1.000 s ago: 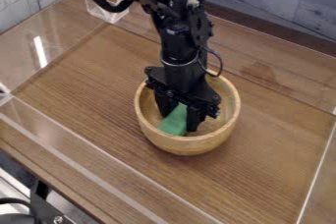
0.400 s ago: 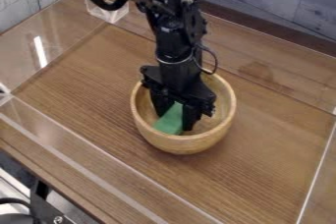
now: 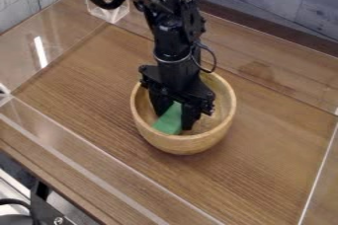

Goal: Move green stick from inside the wooden bowl to the table next to it

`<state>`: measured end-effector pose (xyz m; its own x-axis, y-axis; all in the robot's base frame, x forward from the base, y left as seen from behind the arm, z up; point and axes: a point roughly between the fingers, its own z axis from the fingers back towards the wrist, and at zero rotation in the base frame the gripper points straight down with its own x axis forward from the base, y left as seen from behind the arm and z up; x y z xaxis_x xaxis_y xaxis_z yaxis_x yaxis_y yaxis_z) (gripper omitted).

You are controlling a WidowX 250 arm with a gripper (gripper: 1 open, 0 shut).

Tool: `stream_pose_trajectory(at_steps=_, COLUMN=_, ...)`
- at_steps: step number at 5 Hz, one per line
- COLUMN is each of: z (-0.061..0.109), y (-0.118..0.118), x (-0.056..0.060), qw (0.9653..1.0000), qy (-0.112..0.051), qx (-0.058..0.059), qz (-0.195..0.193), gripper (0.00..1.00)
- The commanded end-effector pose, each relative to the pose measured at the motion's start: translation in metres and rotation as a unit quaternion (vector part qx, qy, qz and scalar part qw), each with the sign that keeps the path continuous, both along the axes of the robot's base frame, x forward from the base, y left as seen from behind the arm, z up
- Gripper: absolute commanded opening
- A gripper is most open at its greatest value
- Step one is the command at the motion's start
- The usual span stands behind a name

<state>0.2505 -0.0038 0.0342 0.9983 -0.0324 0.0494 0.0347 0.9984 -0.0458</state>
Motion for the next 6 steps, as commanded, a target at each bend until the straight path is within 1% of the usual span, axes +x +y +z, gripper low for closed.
stream_pose_trajectory(at_steps=1, z=0.017, y=0.0045, x=0.0108, qw=0.9994, qy=-0.034, qx=-0.001, qz=0.009, gripper=0.0)
stream_pose_trajectory(at_steps=6, z=0.0167, y=0.0098, x=0.0106, qw=0.9993, qy=-0.03, qx=-0.008, qz=0.02, gripper=0.0)
